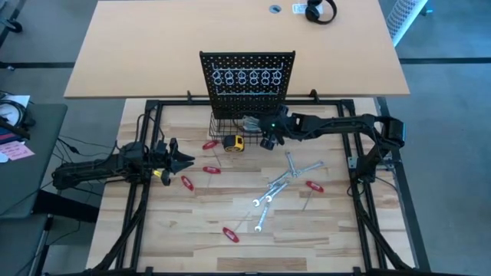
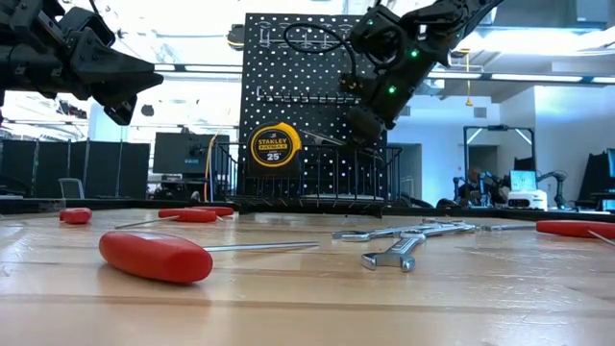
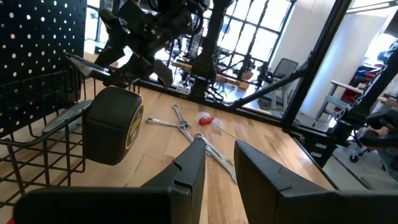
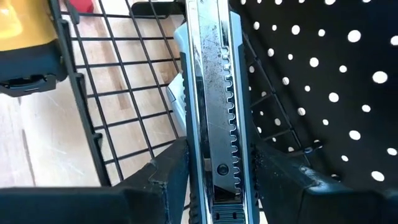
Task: Hang tools onto peg board
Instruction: Put the cutter into the pegboard
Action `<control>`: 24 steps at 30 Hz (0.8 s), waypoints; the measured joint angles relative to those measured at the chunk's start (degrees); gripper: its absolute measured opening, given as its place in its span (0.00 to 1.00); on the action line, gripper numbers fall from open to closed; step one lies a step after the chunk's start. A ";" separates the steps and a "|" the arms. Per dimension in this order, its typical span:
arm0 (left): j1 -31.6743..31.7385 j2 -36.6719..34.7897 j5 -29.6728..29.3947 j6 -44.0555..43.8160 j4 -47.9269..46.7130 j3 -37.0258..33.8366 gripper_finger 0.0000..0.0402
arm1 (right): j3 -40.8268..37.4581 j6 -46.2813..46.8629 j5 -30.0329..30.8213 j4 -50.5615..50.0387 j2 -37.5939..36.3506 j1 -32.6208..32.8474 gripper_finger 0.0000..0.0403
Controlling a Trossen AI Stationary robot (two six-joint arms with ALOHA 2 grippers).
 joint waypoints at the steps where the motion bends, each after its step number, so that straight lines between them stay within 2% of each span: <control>1: -0.02 0.00 0.01 0.00 0.00 0.00 0.19 | 0.00 0.31 -0.01 -0.03 0.00 -0.01 0.42; 16: -0.02 0.00 0.01 -1.11 -0.05 0.00 0.19 | 0.07 2.58 -1.28 0.08 1.68 -0.20 0.42; 24: -0.01 0.00 0.02 -1.33 -0.02 0.00 0.19 | -0.09 0.81 -1.61 0.41 2.68 -0.22 0.42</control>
